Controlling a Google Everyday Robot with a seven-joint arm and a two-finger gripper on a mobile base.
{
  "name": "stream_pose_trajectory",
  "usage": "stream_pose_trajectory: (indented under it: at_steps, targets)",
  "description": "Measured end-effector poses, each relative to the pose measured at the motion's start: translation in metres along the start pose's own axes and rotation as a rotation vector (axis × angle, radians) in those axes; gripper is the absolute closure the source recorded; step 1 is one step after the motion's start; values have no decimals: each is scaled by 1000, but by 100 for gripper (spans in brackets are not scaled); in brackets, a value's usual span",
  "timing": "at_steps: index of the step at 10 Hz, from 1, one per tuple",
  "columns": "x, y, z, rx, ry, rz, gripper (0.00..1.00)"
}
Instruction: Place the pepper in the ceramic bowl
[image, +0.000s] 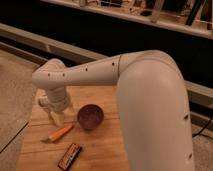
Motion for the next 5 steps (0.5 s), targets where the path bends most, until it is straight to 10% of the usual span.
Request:
stream_pose_trajectory:
  at_steps: [5]
  targets:
    - [-24, 8, -6, 160, -51, -422, 35]
